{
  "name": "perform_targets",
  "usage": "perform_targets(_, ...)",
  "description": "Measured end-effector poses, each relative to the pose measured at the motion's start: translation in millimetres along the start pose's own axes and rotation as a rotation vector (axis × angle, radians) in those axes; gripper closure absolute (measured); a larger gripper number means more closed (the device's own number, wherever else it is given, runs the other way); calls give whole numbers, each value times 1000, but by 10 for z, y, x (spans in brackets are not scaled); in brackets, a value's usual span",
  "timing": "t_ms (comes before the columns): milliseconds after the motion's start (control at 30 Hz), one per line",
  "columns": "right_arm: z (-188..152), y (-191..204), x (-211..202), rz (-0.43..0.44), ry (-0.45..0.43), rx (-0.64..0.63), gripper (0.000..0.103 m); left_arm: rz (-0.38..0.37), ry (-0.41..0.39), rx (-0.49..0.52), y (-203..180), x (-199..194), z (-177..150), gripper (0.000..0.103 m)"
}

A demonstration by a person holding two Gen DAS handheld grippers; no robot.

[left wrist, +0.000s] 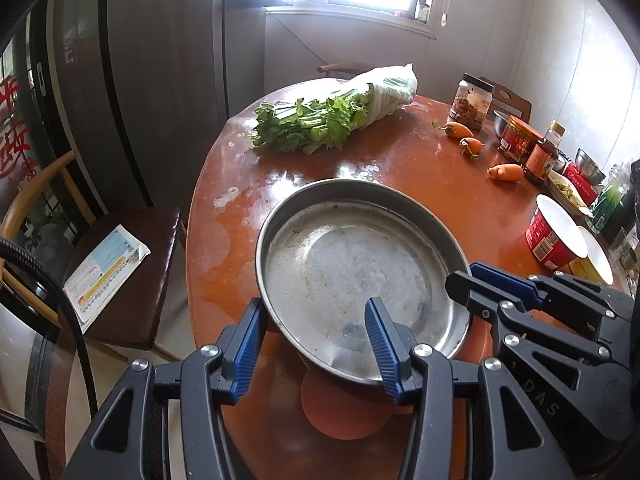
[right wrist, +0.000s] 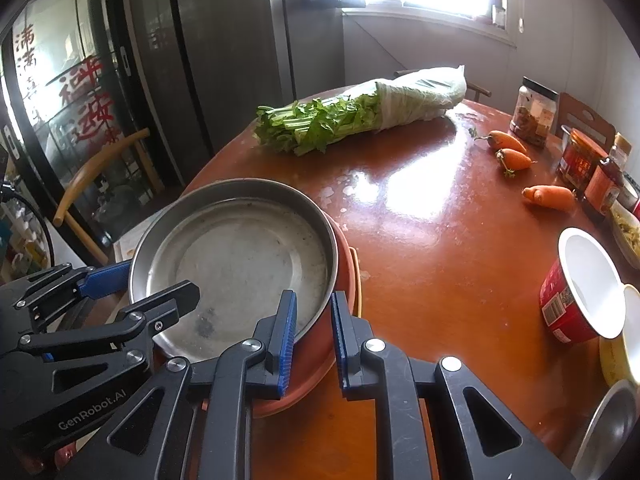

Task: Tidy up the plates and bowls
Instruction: 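Lower the steel pan onto the pink bowl with the left tool, then open the left tool and release the steel pan rim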

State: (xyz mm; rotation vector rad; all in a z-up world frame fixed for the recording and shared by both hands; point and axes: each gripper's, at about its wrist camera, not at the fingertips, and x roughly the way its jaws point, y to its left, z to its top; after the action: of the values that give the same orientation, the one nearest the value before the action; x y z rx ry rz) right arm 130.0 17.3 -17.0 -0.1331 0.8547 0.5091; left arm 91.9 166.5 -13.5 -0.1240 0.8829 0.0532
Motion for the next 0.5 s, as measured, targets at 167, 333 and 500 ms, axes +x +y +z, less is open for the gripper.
perform_targets(167, -7, -4, -14, 10, 3, 2, 83, 0, 3, 1, 7, 6, 8, 52)
perform_targets(333, -7, 1, -29, 17, 4, 1, 80, -3, 4, -2, -7, -1, 14, 52)
perform_targets(500, -11, -22, -48, 11, 4, 3, 75, -1, -3, -1, -6, -11, 22, 52)
